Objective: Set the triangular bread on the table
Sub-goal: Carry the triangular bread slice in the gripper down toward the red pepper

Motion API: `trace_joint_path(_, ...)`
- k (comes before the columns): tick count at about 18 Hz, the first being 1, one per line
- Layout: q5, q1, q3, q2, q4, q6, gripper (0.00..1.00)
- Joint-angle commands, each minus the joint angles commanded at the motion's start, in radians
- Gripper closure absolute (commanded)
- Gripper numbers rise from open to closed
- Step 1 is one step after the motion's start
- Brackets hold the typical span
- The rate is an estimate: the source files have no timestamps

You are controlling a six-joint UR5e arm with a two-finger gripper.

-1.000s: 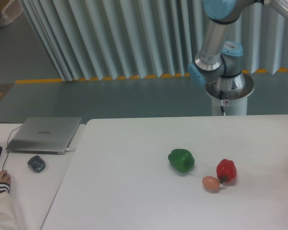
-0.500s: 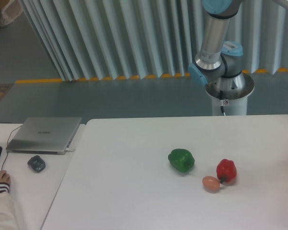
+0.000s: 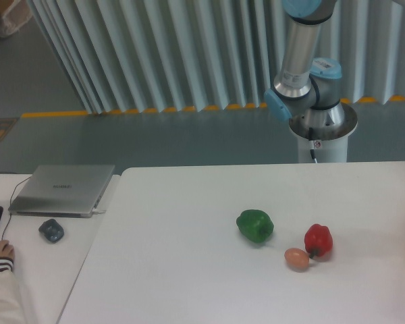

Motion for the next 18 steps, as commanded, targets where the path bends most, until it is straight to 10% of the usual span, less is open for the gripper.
trace_joint_path(7,-0.058,-0.134,-0.006,0.003,0.055,-0.305,0.79)
trace_joint_path(18,0.006,-0.357,-0.054,-0.064,0.382,-0.74,0.78)
